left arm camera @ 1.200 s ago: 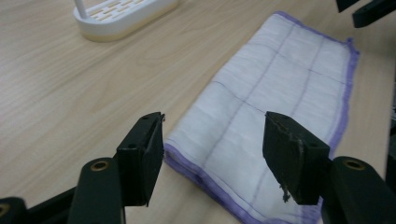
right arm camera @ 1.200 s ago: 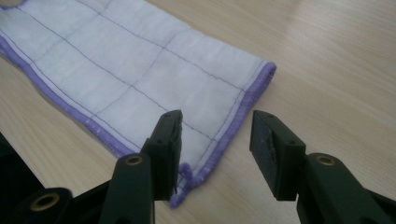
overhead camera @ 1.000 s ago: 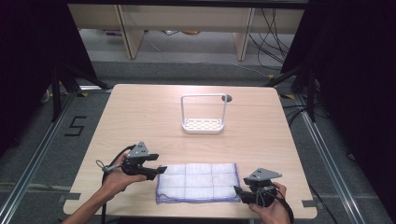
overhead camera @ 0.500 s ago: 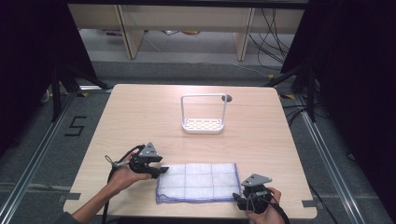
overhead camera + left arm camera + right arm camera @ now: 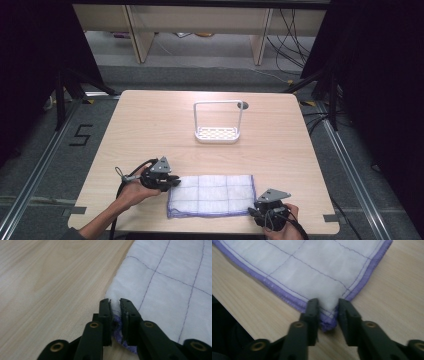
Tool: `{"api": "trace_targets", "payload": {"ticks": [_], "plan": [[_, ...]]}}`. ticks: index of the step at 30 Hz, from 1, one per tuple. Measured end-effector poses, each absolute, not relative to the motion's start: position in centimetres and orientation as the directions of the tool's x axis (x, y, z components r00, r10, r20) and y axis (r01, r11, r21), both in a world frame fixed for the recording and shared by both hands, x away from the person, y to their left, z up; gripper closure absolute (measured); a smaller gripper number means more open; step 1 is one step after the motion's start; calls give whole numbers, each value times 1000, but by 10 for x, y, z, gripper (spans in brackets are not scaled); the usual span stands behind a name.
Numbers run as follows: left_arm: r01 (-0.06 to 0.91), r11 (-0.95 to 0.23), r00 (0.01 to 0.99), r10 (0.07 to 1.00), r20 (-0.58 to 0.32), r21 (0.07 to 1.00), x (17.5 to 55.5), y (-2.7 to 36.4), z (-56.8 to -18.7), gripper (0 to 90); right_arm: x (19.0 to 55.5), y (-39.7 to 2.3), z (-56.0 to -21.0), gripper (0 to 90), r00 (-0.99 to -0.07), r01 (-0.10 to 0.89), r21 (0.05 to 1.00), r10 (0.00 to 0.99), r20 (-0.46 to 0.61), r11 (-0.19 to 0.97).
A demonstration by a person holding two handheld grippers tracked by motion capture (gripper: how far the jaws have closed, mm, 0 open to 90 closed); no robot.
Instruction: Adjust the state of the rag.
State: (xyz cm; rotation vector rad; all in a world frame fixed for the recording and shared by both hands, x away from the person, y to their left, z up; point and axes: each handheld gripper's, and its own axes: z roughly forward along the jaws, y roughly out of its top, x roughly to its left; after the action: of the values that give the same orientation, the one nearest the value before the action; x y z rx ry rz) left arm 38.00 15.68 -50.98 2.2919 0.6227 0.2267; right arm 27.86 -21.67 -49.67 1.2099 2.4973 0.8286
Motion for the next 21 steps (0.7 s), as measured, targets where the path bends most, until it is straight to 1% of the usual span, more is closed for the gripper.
{"api": "trace_targets", "payload": {"ticks": [1,3,6,8,9,10,11,12,14,15,16,17,18,19,20,21], "plan": [[360,-619,869,495,-9,698,379,156,-509,828,278,-215,-496,802,-625,654,579,779,50,487],[356,-627,873,488,-7,693,376,158,-508,840,282,-213,-497,826,-646,621,590,763,11,516],[367,-605,870,492,-30,706,369,162,-506,844,287,-215,-494,836,-668,612,573,745,5,545],[380,-581,862,506,-47,719,363,165,-504,845,293,-216,-492,838,-664,617,578,748,17,534],[355,-594,871,491,-25,722,361,168,-502,845,296,-216,-492,838,-665,612,583,747,15,534],[359,-587,867,498,-26,726,358,169,-501,845,301,-217,-490,839,-667,611,581,745,14,537],[368,-564,861,506,-42,739,353,170,-500,846,307,-217,-488,839,-680,597,587,733,10,546],[351,-582,869,493,-25,733,351,172,-498,846,312,-216,-487,839,-673,599,595,740,12,535],[372,-552,859,510,-51,747,341,174,-497,847,326,-212,-482,839,-677,593,597,736,8,540],[361,-552,865,499,-50,752,339,175,-495,847,335,-209,-479,840,-679,590,603,734,9,538],[378,-524,860,504,-80,763,335,175,-496,848,343,-208,-475,840,-688,581,598,726,-1,552],[362,-535,866,495,-63,763,333,177,-495,848,352,-206,-472,840,-690,579,593,723,-9,560],[384,-511,863,494,-103,769,328,176,-495,847,359,-203,-469,841,-679,582,601,734,-11,547],[362,-520,875,476,-89,774,325,176,-495,847,368,-201,-465,841,-684,577,599,729,-17,555],[371,-514,871,481,-98,773,321,175,-494,848,376,-199,-461,842,-691,572,592,722,-24,568],[363,-506,878,467,-105,782,316,172,-494,848,381,-197,-460,842,-687,571,600,727,-24,560]]}}
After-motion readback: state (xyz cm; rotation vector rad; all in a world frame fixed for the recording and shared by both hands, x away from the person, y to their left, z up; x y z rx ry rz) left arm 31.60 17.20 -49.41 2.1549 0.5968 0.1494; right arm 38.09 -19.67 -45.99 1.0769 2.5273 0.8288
